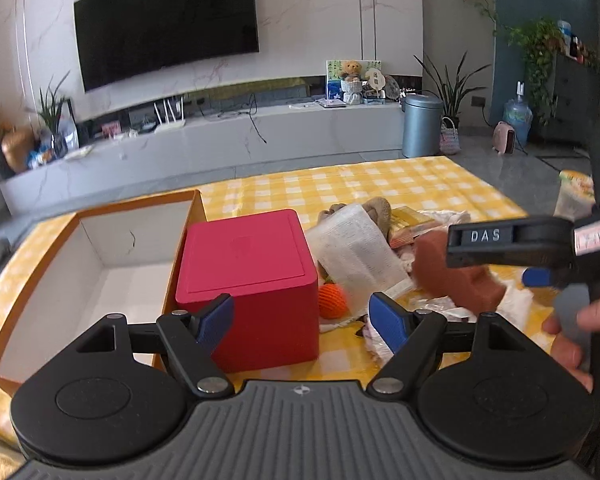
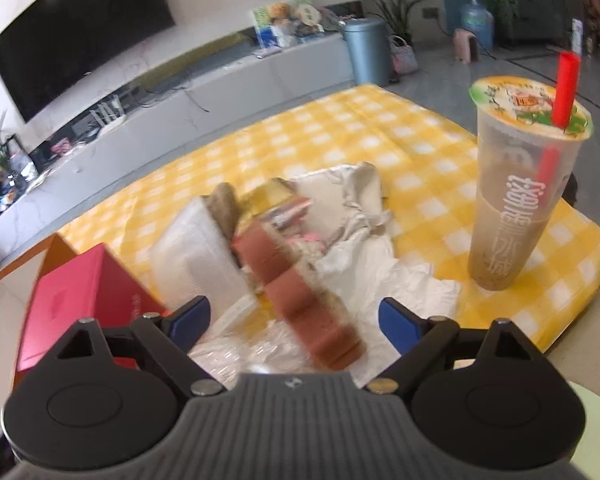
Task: Organize soft objects
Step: 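Reach the right tool to the brown heart-shaped sponge and grasp it, then grasp the white plastic-wrapped bundle with the left tool while the right holds the sponge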
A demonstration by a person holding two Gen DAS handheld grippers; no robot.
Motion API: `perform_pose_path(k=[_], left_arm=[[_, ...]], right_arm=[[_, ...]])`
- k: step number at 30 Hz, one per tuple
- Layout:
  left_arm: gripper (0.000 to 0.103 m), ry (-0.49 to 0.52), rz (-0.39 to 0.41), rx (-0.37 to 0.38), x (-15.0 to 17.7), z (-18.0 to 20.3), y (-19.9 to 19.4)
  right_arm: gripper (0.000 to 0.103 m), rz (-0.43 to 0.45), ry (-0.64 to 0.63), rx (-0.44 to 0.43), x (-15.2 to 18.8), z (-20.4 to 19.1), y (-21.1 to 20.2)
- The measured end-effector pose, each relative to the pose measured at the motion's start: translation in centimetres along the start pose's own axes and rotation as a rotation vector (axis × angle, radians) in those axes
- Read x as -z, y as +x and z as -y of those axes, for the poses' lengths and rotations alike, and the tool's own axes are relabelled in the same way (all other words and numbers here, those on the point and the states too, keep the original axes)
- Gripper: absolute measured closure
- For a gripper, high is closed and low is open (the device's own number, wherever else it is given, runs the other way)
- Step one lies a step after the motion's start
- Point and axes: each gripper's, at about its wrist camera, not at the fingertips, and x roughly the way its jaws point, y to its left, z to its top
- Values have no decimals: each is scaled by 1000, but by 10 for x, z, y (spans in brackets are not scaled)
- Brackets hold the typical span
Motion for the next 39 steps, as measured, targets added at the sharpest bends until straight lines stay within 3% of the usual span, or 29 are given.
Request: perform_pose_path(k=[4, 6, 8, 12, 13, 17, 25, 28, 33, 36, 39], left_arm=[[13, 42, -25, 40, 8, 5, 7], [13, 26, -34, 68, 11, 2, 8], [13, 15, -47, 89, 14, 0, 10], [13, 26, -59, 102, 19, 3, 12], [13, 28, -61, 98, 19, 3, 13], [13, 35, -70, 76, 19, 7, 11], [13, 104, -55, 59, 22, 16, 6], [13, 119, -24, 61, 23, 22, 6], [12, 135, 35, 159, 18, 33, 14], [10, 230, 96, 231, 18, 45, 23], [10, 322, 108, 271, 21, 58, 39]], right_arm=[[14, -1, -61, 105, 2, -6, 17], [16, -14, -105, 106, 4, -9, 26], [21, -32, -144, 104, 4, -13, 35], [44, -79, -159, 164, 4, -14, 52], [51, -93, -151, 157, 4, -13, 55], [56, -118, -137, 117, 5, -10, 58], [71, -2, -72, 65, 7, 5, 14], [72, 14, -4, 33, 7, 19, 4], [72, 25, 30, 14, 7, 26, 0], [72, 50, 18, 1, 9, 24, -5], [72, 48, 28, -5, 9, 26, -5]])
